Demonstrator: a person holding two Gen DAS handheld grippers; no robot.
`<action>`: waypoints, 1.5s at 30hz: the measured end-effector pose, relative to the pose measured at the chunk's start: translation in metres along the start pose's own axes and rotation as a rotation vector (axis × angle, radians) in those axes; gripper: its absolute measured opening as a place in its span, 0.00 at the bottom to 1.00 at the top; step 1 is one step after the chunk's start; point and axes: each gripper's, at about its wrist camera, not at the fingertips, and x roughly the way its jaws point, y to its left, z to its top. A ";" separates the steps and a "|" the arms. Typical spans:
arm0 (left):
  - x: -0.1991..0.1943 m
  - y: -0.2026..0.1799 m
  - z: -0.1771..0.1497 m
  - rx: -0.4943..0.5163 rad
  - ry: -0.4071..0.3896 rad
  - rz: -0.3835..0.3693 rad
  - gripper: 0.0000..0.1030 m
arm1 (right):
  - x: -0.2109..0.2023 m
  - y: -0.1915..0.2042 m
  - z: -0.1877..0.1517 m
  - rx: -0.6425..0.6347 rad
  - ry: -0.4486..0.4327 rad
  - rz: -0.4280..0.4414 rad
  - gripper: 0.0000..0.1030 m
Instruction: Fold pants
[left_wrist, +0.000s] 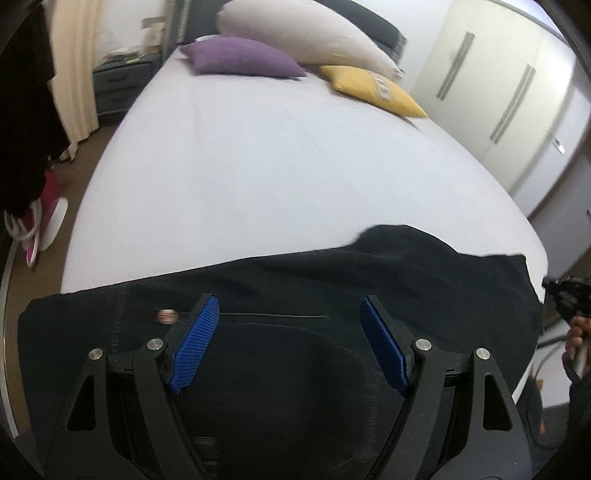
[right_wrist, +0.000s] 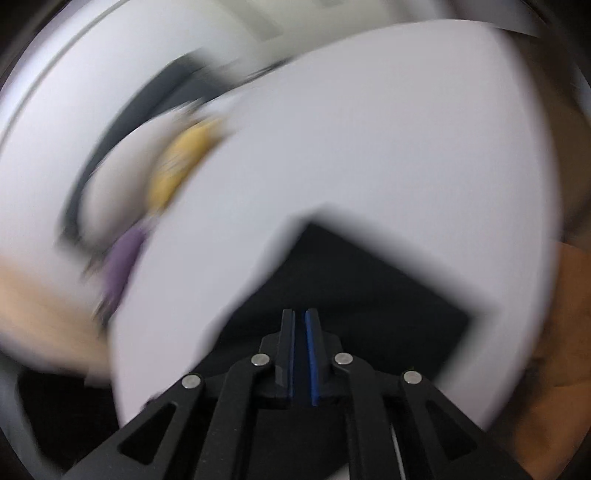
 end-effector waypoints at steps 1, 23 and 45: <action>0.003 0.007 -0.001 -0.017 0.013 0.006 0.76 | 0.012 0.029 -0.007 -0.058 0.054 0.071 0.11; 0.040 0.001 -0.024 0.004 0.039 0.040 0.78 | 0.149 0.110 -0.097 -0.074 0.351 0.314 0.09; 0.045 -0.004 -0.026 0.047 0.050 0.086 0.79 | -0.025 -0.170 -0.017 0.340 -0.153 0.031 0.00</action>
